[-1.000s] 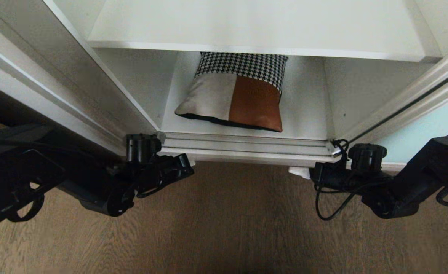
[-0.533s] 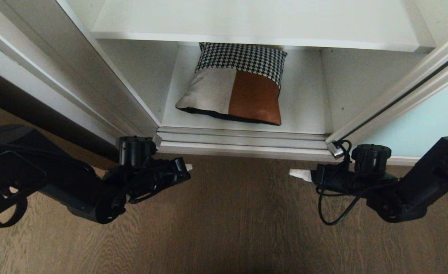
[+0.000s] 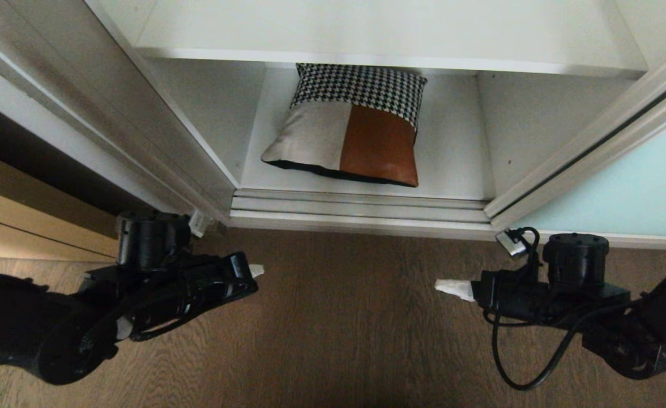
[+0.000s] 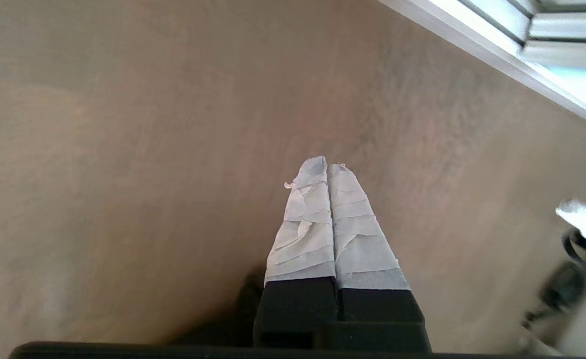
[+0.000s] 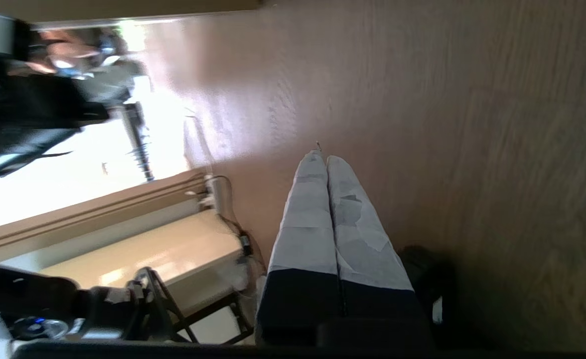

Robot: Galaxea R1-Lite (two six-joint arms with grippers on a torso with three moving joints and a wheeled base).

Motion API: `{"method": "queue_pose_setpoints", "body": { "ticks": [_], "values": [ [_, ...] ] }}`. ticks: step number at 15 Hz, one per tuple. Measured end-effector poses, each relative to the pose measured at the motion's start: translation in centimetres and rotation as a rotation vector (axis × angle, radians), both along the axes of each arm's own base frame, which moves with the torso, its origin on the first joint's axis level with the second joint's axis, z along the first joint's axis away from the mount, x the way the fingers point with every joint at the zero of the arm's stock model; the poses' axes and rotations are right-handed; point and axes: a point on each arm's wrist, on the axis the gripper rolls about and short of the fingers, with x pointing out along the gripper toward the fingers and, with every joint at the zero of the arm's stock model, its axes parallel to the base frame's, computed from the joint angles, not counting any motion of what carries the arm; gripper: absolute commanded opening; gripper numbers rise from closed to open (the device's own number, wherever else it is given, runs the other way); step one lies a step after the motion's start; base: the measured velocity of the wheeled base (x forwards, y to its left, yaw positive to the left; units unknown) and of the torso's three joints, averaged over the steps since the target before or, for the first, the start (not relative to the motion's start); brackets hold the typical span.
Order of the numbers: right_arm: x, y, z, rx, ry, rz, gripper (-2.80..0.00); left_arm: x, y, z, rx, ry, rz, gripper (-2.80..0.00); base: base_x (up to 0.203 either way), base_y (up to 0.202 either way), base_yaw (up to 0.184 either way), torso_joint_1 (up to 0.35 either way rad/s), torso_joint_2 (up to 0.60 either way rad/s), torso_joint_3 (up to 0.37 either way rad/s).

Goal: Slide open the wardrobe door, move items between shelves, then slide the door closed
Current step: Close the door

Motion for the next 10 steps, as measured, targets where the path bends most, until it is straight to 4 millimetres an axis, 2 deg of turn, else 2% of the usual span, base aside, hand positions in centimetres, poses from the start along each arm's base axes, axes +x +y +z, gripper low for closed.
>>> {"method": "queue_pose_setpoints", "body": {
  "ticks": [3,5,8,10],
  "values": [
    [-3.2,0.0,1.7,-0.050,-0.062,-0.045,-2.80,-3.0,1.0,2.9,0.108,-0.052,0.065,-2.80,0.000,0.000,0.000,0.000,0.00,0.000],
    [-5.6,-0.4,3.5,-0.060,-0.114,-0.063,-2.80,-5.3,2.1,4.8,0.255,-0.120,0.141,-2.80,0.000,0.000,0.000,0.000,0.00,0.000],
    [-9.3,-1.4,5.8,-0.075,-0.156,-0.108,-2.80,-9.2,3.8,6.8,0.467,-0.208,0.287,-2.80,0.000,0.000,0.000,0.000,0.00,0.000],
    [-11.9,-2.1,7.1,-0.083,-0.164,-0.135,-2.80,-12.3,5.0,7.6,0.510,-0.253,0.354,-2.80,0.000,0.000,0.000,0.000,0.00,0.000]
  ]
}}
